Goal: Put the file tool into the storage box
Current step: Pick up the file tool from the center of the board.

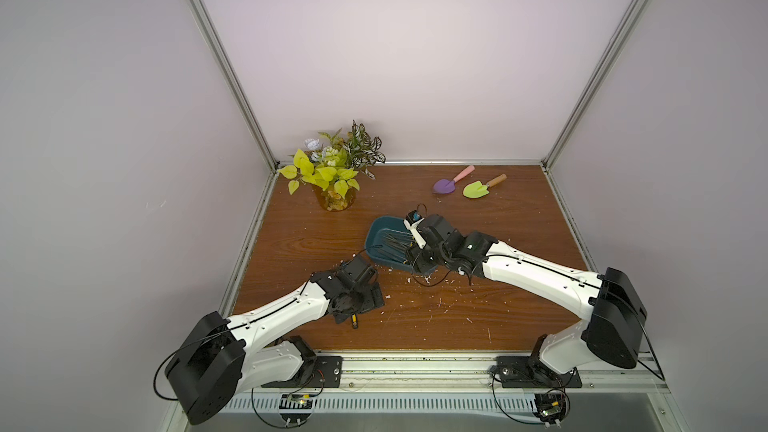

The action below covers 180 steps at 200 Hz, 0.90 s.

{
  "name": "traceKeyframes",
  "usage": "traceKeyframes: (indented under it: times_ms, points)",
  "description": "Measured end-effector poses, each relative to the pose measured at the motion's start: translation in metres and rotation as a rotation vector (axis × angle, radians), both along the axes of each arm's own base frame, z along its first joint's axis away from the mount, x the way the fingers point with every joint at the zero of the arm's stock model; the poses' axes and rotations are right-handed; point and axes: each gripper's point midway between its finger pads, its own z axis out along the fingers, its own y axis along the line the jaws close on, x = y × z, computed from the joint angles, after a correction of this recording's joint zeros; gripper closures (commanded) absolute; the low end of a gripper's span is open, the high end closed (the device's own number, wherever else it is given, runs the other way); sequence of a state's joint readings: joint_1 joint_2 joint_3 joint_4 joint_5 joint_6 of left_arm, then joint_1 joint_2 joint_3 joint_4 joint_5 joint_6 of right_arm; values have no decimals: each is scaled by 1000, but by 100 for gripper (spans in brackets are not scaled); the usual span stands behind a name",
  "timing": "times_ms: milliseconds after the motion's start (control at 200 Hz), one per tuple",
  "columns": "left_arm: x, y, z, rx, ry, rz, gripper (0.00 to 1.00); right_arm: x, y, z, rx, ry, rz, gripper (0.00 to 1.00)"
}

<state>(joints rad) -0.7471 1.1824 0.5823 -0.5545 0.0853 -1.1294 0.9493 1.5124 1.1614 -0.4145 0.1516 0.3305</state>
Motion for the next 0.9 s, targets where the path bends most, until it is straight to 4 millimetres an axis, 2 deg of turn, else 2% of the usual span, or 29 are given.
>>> traceKeyframes:
  times_ms: [85,185,250,345,425,525,590,706,806,901]
  points:
    - [7,-13,10,-18,-22,-15,0,-8,0,-2,9,13,-7,33]
    - [22,-24,30,-57,-93,-9,0,-16,2,2,45,17,-21,34]
    - [29,-24,42,-73,-143,6,0,-24,4,5,77,24,-38,35]
    - [36,-14,60,-90,-216,44,0,-38,12,6,128,45,-65,36]
    - [48,6,73,-102,-273,114,0,-58,28,3,172,79,-61,37]
    - [66,43,83,-86,-327,228,0,-86,55,-7,204,127,-28,37]
    - [75,64,85,-57,-346,276,0,-105,73,-24,193,166,-1,37]
    - [83,96,76,17,-327,326,0,-133,101,-68,118,239,40,37]
    - [88,119,71,57,-304,372,0,-146,123,-96,56,278,68,36]
    - [91,134,76,71,-320,407,0,-146,132,-108,26,289,69,37]
